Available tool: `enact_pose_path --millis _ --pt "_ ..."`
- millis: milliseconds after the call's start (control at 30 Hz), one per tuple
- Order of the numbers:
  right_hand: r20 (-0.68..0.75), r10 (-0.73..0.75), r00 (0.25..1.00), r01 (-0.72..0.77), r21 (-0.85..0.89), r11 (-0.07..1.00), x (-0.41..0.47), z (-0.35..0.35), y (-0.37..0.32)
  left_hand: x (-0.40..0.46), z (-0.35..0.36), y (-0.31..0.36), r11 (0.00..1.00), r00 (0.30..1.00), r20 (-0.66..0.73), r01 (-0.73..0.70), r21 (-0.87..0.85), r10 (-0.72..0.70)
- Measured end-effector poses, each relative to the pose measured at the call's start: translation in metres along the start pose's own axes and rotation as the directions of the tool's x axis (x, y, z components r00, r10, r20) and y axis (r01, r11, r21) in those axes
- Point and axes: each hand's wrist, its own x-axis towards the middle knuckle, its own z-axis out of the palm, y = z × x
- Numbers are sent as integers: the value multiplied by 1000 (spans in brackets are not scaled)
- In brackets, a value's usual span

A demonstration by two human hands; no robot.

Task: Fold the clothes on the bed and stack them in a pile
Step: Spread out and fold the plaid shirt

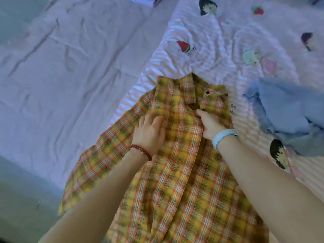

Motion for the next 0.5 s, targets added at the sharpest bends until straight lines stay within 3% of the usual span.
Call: enact_pose_path --millis 67,100,167,200,233,300,367,433,500 --pt "-47 -233 971 227 -118 967 3 3 -7 38 -6 6 999 998 -31 -52 -1 52" --pt "-63 -431 900 408 -226 885 -3 4 -8 55 -10 10 997 995 -62 -78 -8 77" --pt "14 -745 667 681 -415 603 -19 -2 -1 86 -14 18 992 979 -166 -127 -26 120" --pt "62 -814 577 738 -467 487 -23 -7 5 99 -15 22 989 970 -201 -148 -21 140" --pt "81 -840 536 742 -519 424 -25 -13 10 112 -14 25 987 969 -189 -160 3 158" --pt "47 -842 538 676 -620 397 -20 -25 13 134 -6 30 980 978 -87 -185 76 191" --pt "-20 -870 492 654 -652 384 -3 -38 5 156 6 32 970 977 -10 -209 122 211" --pt "-128 -871 475 639 -630 441 17 -52 -10 181 14 34 975 985 40 -174 135 170" --pt "-245 -813 529 574 -603 555 43 -67 -28 210 20 35 992 991 124 -67 111 53"
